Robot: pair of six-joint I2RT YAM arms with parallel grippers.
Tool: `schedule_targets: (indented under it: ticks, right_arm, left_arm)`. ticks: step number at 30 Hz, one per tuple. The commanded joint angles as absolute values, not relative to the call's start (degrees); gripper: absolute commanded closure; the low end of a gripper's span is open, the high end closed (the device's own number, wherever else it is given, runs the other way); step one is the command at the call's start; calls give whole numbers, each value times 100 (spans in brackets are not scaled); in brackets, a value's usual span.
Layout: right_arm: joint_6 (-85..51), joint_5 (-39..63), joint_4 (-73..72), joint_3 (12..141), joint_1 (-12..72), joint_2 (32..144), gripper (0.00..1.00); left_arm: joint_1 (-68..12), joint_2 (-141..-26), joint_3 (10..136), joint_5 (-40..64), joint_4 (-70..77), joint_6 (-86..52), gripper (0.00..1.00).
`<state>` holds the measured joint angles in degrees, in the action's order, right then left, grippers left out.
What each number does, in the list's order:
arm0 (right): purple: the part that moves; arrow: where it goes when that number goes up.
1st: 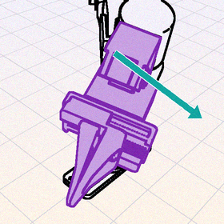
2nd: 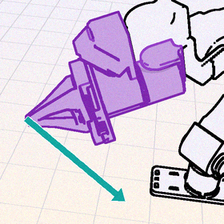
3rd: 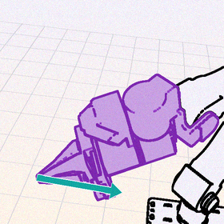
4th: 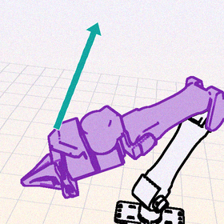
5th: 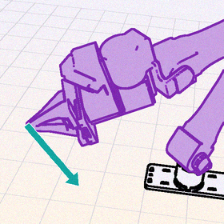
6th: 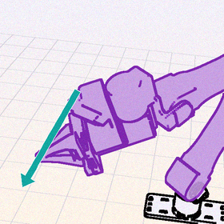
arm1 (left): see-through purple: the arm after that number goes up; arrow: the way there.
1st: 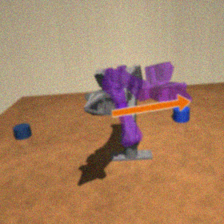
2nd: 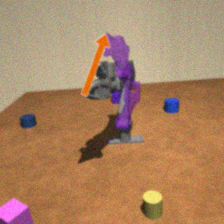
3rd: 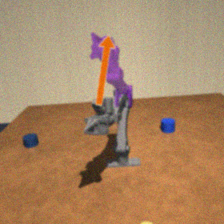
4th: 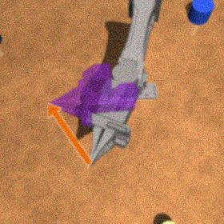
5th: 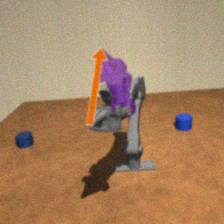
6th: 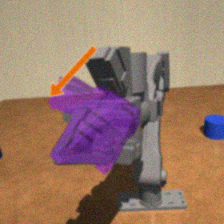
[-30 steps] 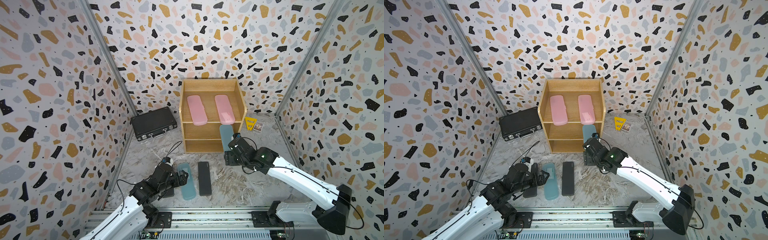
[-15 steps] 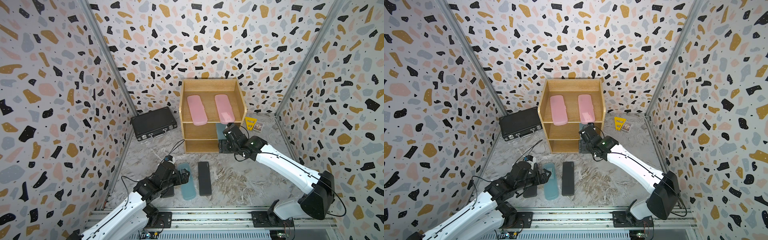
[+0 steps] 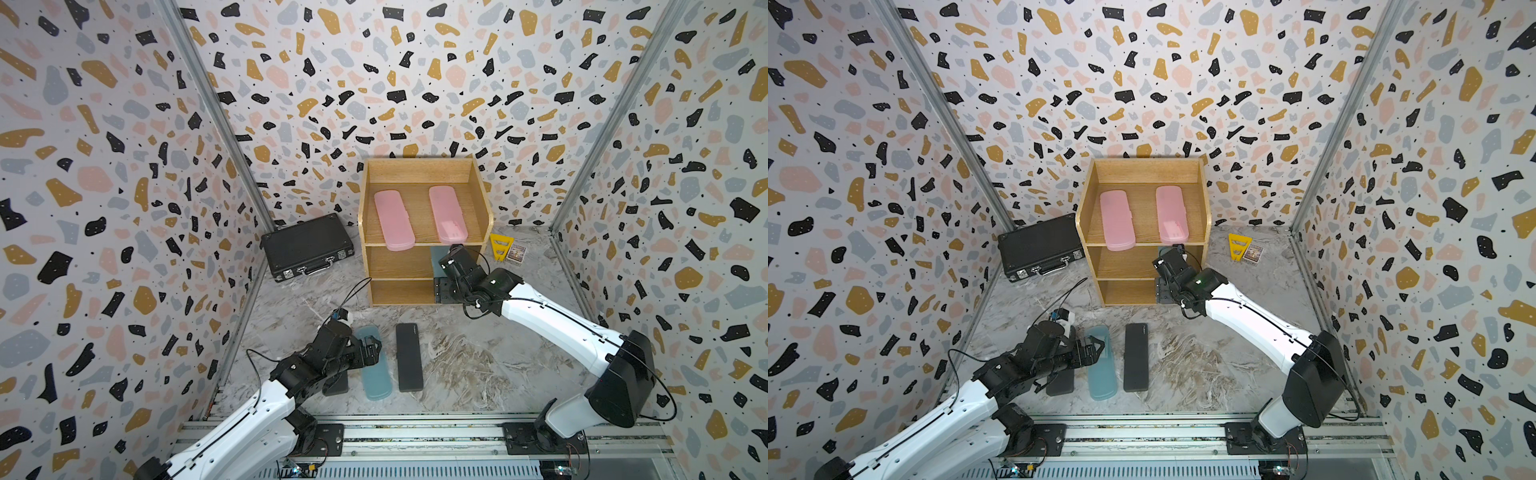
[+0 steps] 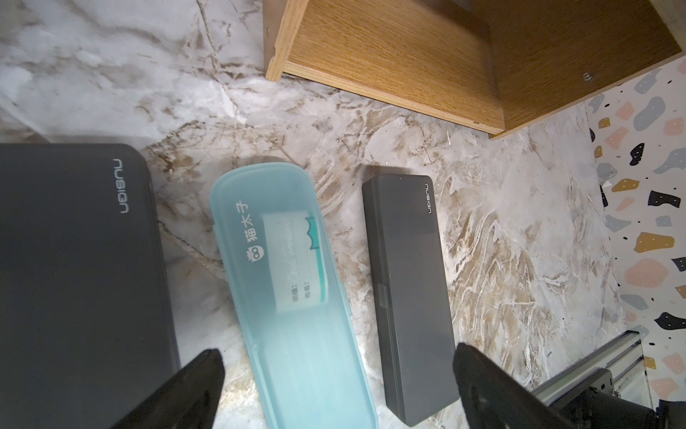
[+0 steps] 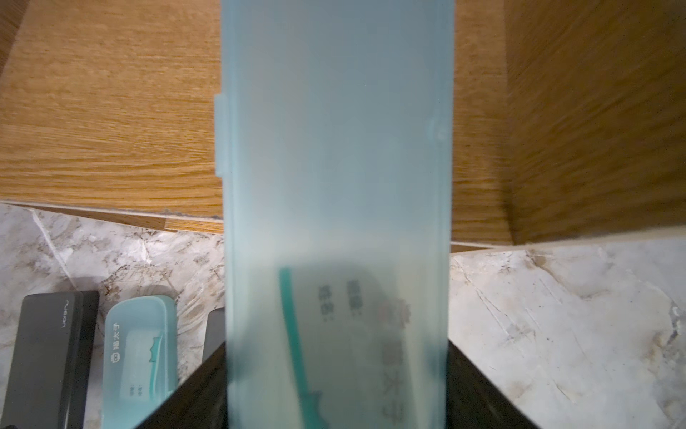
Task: Place the pencil cases on the shelf according to color
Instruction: Place the pencil case on the shelf.
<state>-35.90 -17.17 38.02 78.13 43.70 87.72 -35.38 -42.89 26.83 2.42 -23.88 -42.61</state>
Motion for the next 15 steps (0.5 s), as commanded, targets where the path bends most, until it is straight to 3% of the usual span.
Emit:
schedule_targets:
  ticks: [1, 15]
  right_arm:
    - [-3551, -1940, 3746, 8049, 4333, 8811, 18]
    - [-3489, -2106, 3603, 8186, 4254, 8965, 14]
  left_arm:
    - [-3551, -4313, 2733, 168, -2135, -4143, 0]
    - [-3551, -4447, 2777, 136, -2105, -4029, 0]
